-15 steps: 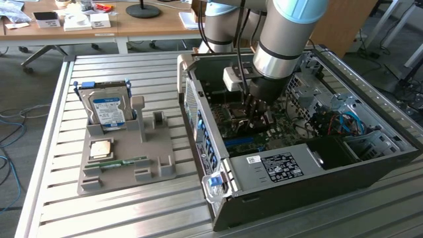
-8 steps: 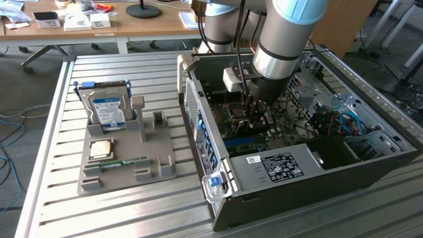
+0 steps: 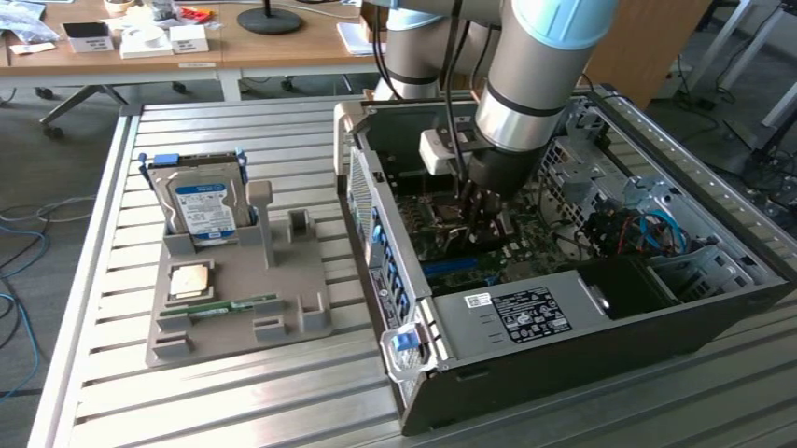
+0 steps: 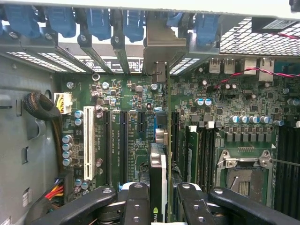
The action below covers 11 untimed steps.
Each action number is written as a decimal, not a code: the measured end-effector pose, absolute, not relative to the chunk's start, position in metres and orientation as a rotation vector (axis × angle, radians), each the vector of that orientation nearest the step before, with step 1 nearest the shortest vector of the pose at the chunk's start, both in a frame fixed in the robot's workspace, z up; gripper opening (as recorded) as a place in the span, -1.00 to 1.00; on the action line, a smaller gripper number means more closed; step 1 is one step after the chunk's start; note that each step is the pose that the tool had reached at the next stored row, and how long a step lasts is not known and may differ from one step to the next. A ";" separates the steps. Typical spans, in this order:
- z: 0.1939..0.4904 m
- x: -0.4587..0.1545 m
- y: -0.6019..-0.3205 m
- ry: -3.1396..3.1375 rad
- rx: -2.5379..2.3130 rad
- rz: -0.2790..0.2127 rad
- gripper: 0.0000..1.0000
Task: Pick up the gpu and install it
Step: 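Insert the gpu into the slot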
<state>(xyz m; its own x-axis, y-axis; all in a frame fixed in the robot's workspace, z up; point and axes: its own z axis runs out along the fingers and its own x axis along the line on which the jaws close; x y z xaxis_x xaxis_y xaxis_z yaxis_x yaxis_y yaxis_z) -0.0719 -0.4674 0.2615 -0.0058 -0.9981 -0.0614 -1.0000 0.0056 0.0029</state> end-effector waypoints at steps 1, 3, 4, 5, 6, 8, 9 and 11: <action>0.261 -0.072 -0.467 2.198 -2.185 0.070 -0.47; 0.261 -0.072 -0.467 2.197 -2.185 0.071 -0.47; 0.261 -0.072 -0.467 2.198 -2.185 0.070 -0.47; 0.261 -0.072 -0.467 2.198 -2.185 0.070 -0.47; 0.261 -0.072 -0.467 2.198 -2.185 0.070 -0.47; 0.261 -0.072 -0.467 2.198 -2.185 0.070 -0.47; 0.261 -0.072 -0.467 2.198 -2.185 0.070 -0.47; 0.260 -0.072 -0.467 2.198 -2.185 0.070 -0.47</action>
